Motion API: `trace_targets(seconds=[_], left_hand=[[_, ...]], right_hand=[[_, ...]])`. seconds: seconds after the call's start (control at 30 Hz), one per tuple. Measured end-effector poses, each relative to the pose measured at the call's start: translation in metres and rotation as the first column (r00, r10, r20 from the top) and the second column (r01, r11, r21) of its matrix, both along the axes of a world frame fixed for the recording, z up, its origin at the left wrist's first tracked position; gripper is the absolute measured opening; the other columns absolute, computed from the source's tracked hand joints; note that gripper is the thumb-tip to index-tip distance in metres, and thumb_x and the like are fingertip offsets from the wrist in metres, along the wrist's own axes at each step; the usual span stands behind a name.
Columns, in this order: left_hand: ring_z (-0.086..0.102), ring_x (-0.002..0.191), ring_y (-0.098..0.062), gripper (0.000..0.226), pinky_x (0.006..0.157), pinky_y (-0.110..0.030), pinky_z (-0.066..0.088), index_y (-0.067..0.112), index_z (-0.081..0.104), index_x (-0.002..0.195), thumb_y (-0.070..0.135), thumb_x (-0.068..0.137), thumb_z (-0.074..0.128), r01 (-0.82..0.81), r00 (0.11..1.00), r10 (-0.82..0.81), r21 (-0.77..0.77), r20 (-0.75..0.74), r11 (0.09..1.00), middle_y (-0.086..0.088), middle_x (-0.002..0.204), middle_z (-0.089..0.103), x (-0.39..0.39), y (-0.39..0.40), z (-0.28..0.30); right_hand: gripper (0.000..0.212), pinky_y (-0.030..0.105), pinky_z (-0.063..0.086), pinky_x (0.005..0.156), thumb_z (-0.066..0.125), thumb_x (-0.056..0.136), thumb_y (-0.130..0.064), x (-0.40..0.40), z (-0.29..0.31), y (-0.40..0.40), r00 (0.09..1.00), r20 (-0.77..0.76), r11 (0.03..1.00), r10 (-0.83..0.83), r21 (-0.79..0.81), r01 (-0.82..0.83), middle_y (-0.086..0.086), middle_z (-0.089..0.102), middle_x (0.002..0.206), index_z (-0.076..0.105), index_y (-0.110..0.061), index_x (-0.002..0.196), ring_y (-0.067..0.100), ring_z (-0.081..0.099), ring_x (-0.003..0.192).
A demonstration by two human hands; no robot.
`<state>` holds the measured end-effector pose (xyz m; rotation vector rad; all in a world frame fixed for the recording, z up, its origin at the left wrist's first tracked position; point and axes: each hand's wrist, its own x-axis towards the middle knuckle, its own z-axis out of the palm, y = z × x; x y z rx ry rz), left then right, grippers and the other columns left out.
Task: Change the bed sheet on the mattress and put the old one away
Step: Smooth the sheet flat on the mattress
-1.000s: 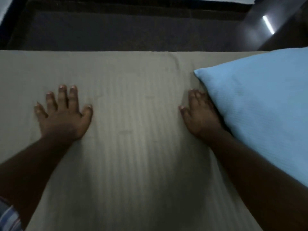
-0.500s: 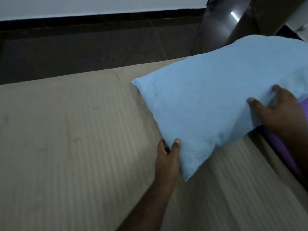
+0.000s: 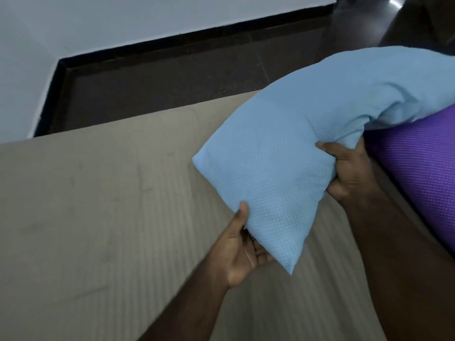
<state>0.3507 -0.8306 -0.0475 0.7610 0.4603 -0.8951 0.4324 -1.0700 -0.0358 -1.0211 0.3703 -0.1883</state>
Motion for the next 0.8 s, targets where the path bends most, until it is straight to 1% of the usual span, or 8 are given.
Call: trace_targets(seconds=[0.07,0.17,0.23,0.37,0.5,0.57,0.63,0.8], left_hand=[[0.058,0.129,-0.032,0.069,0.109,-0.057,0.041,0.018,0.061,0.137,0.067,0.090,0.050,-0.193,0.981,0.190,-0.063,-0.045,0.979,-0.010,0.139,0.062,-0.007,0.026,0.008],[0.057,0.129,-0.031,0.056,0.112,-0.051,0.039,0.013,0.069,0.128,0.046,0.083,0.076,-0.386,0.921,0.378,-0.089,-0.094,0.918,-0.010,0.140,0.061,-0.021,0.074,0.011],[0.054,0.133,-0.032,0.075,0.116,-0.051,0.034,0.011,0.068,0.128,0.027,0.061,0.096,-0.447,0.894,0.439,-0.115,-0.088,0.887,-0.011,0.143,0.059,-0.039,0.113,0.005],[0.058,0.128,-0.035,0.091,0.115,-0.054,0.031,0.010,0.067,0.129,0.017,0.044,0.100,-0.563,0.825,0.552,-0.089,-0.121,0.822,-0.013,0.140,0.060,-0.094,0.177,-0.004],[0.064,0.119,-0.032,0.080,0.110,-0.051,0.037,0.015,0.060,0.138,0.023,0.063,0.087,-0.647,0.741,0.655,0.106,-0.147,0.755,-0.009,0.136,0.064,-0.143,0.222,-0.020],[0.066,0.109,-0.029,0.059,0.104,-0.049,0.046,0.018,0.060,0.137,0.030,0.081,0.071,-0.564,0.767,0.622,0.297,-0.157,0.770,-0.007,0.124,0.071,-0.158,0.232,-0.030],[0.066,0.109,-0.026,0.042,0.098,-0.048,0.051,0.021,0.063,0.130,0.033,0.090,0.065,-0.461,0.815,0.557,0.405,-0.159,0.790,-0.006,0.117,0.074,-0.167,0.234,-0.041],[0.062,0.103,-0.022,0.042,0.090,-0.044,0.049,0.022,0.068,0.112,0.057,0.088,0.063,-0.331,0.914,0.406,0.559,-0.013,0.761,-0.003,0.107,0.070,-0.185,0.223,-0.055]], right_hand=[[0.064,0.048,0.053,0.097,0.063,0.083,0.012,0.001,0.013,0.034,0.992,0.038,0.990,0.122,0.073,-0.125,0.018,0.057,0.142,0.050,-0.008,0.143,0.035,0.059,0.124],[0.061,0.044,0.053,0.096,0.060,0.083,0.011,0.004,0.024,0.094,0.956,0.065,0.944,0.285,0.151,-0.292,0.022,0.056,0.141,0.049,0.001,0.143,0.035,0.061,0.120],[0.066,0.042,0.056,0.090,0.064,0.077,0.010,0.005,0.031,0.139,0.931,0.040,0.911,0.364,0.193,-0.365,0.021,0.061,0.135,0.051,0.001,0.141,0.032,0.066,0.111],[0.063,0.043,0.059,0.085,0.068,0.068,0.014,-0.002,0.026,0.225,0.849,-0.002,0.830,0.529,0.209,-0.517,0.017,0.070,0.117,0.060,-0.002,0.129,0.030,0.071,0.098],[0.065,0.034,0.046,0.106,0.078,0.080,-0.004,-0.030,-0.017,0.304,0.855,-0.181,0.828,0.485,-0.218,-0.516,0.005,0.063,0.133,0.052,-0.012,0.139,0.018,0.062,0.116],[0.071,0.017,0.030,0.107,0.072,0.091,-0.017,-0.062,-0.047,0.326,0.830,-0.336,0.684,0.445,-0.471,-0.557,0.007,0.052,0.144,0.036,-0.010,0.152,0.015,0.052,0.127],[0.074,0.022,0.032,0.110,0.061,0.098,-0.025,-0.090,-0.073,0.338,0.778,-0.459,0.565,0.428,-0.536,-0.627,0.014,0.046,0.150,0.021,-0.014,0.159,0.025,0.049,0.134],[0.067,0.033,0.028,0.117,0.046,0.104,-0.038,-0.117,-0.090,0.321,0.767,-0.540,0.572,0.346,-0.526,-0.629,0.009,0.041,0.155,0.016,-0.018,0.160,0.028,0.041,0.142]])
